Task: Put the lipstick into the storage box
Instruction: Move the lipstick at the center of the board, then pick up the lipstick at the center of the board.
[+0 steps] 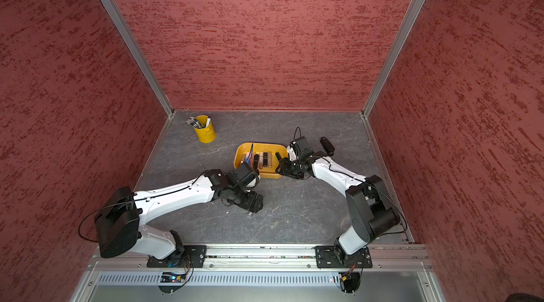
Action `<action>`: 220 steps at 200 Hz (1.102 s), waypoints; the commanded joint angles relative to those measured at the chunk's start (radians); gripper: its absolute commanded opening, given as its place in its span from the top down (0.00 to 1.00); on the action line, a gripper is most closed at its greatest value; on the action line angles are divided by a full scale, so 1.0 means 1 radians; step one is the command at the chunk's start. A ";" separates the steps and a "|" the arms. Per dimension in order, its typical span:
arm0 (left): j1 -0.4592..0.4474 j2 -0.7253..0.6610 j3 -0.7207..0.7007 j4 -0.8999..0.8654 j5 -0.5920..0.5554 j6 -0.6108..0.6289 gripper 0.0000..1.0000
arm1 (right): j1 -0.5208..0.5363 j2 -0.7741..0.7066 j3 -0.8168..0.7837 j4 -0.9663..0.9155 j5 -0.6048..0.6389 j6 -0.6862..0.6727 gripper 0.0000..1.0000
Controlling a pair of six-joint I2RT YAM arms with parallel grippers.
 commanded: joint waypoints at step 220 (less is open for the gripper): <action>-0.133 0.324 0.135 -0.174 -0.200 -0.018 0.66 | -0.005 -0.022 -0.030 0.039 -0.015 0.017 0.51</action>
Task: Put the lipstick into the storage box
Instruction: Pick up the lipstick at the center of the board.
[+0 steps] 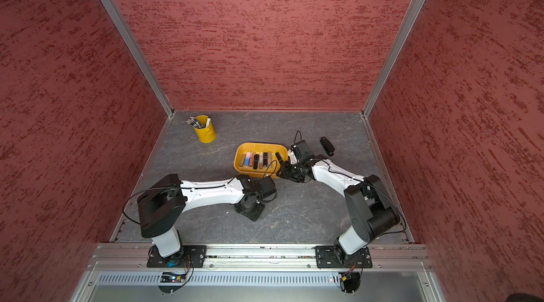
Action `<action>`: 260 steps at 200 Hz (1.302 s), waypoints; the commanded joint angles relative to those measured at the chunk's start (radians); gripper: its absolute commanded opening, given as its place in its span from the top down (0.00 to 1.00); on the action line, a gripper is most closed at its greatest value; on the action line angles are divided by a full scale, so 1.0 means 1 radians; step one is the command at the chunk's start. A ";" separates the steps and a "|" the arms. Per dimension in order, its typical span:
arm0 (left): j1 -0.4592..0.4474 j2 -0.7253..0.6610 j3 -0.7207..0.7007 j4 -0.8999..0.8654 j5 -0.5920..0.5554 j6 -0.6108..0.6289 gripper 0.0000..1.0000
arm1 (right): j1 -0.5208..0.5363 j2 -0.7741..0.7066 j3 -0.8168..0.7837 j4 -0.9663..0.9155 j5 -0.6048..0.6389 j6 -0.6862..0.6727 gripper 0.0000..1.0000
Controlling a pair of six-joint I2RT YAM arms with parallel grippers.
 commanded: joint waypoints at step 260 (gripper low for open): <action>0.488 -0.667 -0.229 0.744 0.863 -0.176 0.80 | 0.002 -0.249 0.140 0.440 -0.522 0.290 0.45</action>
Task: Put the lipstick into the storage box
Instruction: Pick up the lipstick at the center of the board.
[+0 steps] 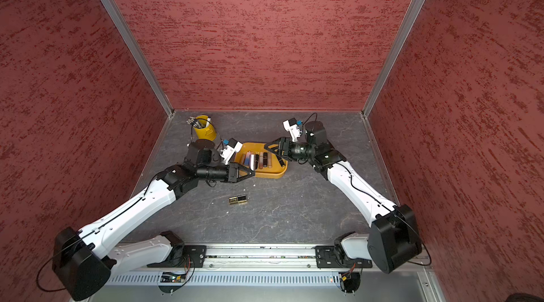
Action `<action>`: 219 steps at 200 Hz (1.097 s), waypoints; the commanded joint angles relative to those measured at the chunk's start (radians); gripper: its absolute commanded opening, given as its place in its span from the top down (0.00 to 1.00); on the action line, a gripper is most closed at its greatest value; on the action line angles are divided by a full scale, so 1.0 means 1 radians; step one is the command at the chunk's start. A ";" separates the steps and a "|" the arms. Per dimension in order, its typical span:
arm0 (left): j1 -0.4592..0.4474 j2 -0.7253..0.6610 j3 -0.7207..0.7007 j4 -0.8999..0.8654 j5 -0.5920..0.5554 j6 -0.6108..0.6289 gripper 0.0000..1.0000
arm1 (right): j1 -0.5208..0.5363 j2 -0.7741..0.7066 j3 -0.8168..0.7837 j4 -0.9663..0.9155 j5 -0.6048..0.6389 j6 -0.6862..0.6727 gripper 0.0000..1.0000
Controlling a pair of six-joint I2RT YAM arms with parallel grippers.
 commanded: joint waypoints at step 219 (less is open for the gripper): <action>0.028 -0.028 0.001 0.130 0.099 -0.052 0.80 | 0.161 0.045 0.064 0.141 -0.097 0.064 0.84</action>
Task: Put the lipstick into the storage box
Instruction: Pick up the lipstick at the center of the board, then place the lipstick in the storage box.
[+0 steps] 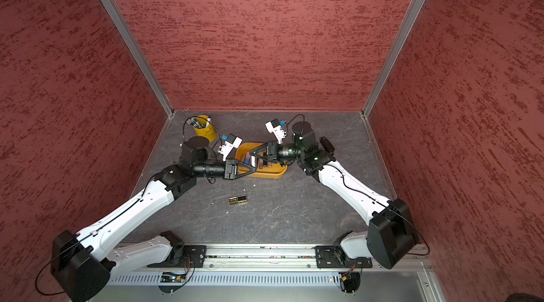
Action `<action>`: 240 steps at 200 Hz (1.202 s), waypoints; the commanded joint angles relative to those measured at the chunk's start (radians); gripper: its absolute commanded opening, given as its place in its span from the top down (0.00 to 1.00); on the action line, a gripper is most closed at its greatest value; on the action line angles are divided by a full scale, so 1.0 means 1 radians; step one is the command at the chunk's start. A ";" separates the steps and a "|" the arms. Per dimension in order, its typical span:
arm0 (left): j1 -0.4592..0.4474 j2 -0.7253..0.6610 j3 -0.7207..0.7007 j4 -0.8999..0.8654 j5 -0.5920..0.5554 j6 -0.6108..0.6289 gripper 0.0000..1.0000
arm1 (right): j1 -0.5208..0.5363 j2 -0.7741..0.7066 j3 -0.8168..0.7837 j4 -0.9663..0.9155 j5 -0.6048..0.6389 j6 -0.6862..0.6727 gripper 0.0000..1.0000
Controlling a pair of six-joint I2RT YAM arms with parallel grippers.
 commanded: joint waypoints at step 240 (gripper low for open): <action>0.154 -0.231 -0.075 -0.427 -0.450 0.236 0.00 | -0.010 0.513 0.593 -0.836 0.841 -0.586 0.85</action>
